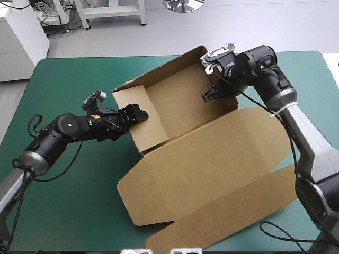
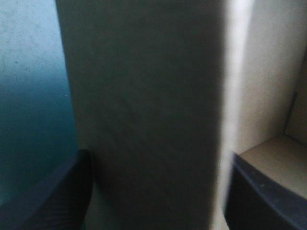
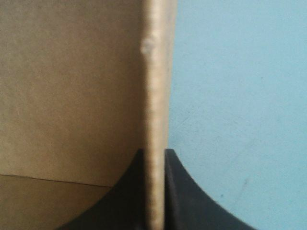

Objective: Fold the box

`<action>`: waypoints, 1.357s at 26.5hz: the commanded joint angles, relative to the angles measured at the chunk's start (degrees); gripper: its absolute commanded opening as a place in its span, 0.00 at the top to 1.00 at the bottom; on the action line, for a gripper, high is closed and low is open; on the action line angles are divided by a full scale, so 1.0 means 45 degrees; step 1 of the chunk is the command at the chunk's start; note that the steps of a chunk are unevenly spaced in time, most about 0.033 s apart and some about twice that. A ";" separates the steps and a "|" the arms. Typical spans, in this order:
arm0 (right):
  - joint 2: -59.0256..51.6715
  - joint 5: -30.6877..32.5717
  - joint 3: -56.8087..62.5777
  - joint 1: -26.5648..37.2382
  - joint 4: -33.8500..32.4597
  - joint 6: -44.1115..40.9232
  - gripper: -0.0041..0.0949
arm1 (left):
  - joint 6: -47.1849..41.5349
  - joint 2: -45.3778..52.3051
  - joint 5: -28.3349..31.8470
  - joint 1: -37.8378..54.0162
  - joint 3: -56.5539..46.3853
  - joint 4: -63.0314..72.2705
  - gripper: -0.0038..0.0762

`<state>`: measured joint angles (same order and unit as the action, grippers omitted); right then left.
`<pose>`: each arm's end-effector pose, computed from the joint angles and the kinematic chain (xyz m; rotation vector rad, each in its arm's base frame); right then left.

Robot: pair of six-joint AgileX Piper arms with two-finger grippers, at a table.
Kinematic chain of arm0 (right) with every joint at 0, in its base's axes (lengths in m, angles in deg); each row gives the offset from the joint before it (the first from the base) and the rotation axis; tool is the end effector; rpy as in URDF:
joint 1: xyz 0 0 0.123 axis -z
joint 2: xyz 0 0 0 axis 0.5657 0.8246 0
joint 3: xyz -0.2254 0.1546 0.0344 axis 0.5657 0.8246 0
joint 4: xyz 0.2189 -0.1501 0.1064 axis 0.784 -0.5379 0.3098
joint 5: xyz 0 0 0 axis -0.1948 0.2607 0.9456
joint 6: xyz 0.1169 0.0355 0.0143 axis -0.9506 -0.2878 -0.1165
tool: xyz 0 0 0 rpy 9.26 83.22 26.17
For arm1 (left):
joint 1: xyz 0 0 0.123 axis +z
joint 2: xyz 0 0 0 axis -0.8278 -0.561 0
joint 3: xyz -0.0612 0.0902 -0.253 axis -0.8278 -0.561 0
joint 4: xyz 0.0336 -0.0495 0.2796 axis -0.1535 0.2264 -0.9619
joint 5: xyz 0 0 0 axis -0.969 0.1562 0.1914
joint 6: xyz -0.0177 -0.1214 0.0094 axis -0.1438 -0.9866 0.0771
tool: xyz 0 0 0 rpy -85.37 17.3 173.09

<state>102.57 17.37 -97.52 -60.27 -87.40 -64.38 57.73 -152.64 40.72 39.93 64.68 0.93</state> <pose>0.3956 0.1839 0.3636 -0.7166 2.4356 0.0527 0.3238 -0.1425 0.2772 -0.3510 2.3552 -0.9871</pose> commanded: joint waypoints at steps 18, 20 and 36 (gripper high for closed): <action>-0.0681 -0.0355 -0.1851 -0.0196 0.0270 -0.0347 0.97 | -0.4744 0.0387 0.1289 -0.1292 0.0363 -0.3084 0.47; -0.0681 -0.0334 -0.1851 -0.0196 0.0270 -0.0347 0.97 | -0.4744 0.0387 0.1413 -0.1292 0.0363 -0.2883 0.47; -0.0634 -0.0070 -0.1851 -0.0196 0.0266 -0.0288 0.97 | -0.3894 0.0361 0.1921 -0.1292 0.0384 -0.2856 0.96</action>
<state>102.57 19.60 -103.70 -61.19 -89.38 -64.95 39.10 -152.77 45.27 34.46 64.58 -14.74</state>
